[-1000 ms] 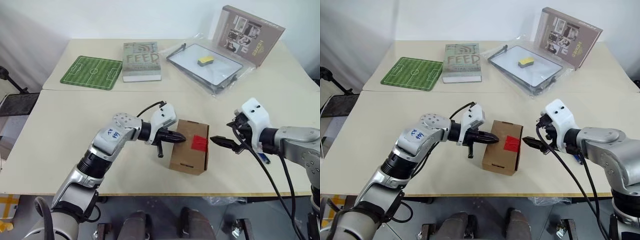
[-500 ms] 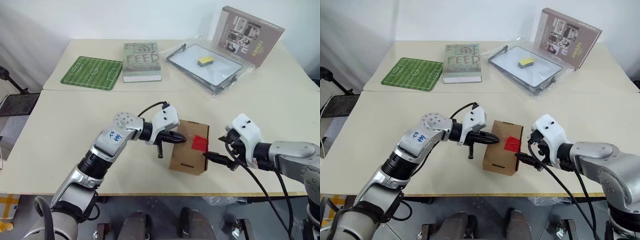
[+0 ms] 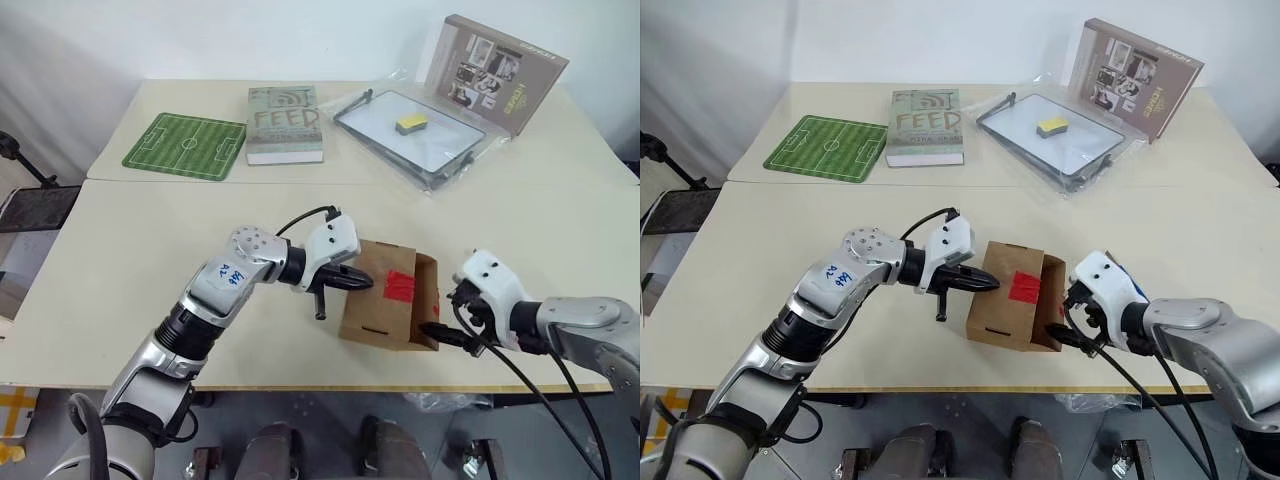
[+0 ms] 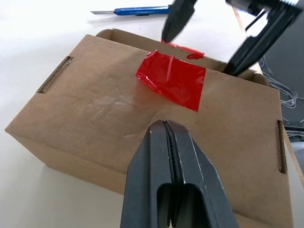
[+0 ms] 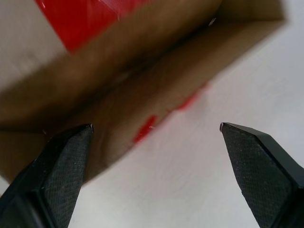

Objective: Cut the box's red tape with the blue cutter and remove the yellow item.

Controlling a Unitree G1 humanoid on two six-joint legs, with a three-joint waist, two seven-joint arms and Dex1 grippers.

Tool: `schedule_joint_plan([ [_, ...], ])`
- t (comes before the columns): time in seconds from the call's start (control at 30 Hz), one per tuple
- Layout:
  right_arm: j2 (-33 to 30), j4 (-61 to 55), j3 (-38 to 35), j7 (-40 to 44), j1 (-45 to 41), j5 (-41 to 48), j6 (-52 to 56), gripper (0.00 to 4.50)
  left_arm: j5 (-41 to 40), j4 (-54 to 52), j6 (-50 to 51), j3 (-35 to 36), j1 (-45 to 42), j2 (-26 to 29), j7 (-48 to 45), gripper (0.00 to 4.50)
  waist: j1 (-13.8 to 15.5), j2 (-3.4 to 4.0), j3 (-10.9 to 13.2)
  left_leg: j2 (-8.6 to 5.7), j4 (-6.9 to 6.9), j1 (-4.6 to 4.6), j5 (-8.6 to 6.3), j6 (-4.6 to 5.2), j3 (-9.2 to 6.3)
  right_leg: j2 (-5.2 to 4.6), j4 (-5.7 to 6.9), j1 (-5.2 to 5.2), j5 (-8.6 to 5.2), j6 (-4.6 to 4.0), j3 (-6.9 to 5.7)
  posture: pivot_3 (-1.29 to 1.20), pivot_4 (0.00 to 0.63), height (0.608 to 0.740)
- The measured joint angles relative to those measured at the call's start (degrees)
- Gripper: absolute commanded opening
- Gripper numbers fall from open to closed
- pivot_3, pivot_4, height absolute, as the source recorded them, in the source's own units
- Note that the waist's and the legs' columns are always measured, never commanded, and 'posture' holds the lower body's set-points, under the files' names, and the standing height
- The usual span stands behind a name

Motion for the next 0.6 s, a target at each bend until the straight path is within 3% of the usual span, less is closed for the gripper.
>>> schedule_joint_plan([
  [0.13, -4.7, 0.9, 5.1, 3.0, 0.6, -4.4, -7.6, 4.48, 0.0, -0.4, 0.9, 0.1, 0.3, 0.1, 0.2, 0.00, -0.1, -0.04, 0.0, 0.01, 0.01, 0.04, 0.01, 0.00, 0.02, 0.01, 0.00, 0.02, 0.00, 0.00, 0.01, 0.00, 0.150, 0.740],
  [0.33, -6.0, 3.7, 6.7, 6.4, 0.4, -6.7, -12.7, 4.48, -0.1, -1.7, 2.1, 0.1, 0.8, 0.1, 0.6, 0.00, 0.0, -0.14, -0.1, 0.17, 0.15, 0.09, 0.01, 0.01, -0.05, -0.03, -0.04, 0.21, 0.00, 0.00, -0.02, 0.00, 0.150, 0.740],
  [0.6, 10.2, 11.0, -7.1, 3.5, -3.1, 4.1, 3.2, 4.48, -0.4, -2.9, 3.4, 0.9, 2.0, 0.2, 1.8, 0.00, -0.1, -0.18, -0.1, 0.28, 0.32, 0.08, 0.01, 0.02, -0.14, -0.04, 0.04, 0.28, -0.01, -0.04, -0.06, 0.00, 0.150, 0.740],
])
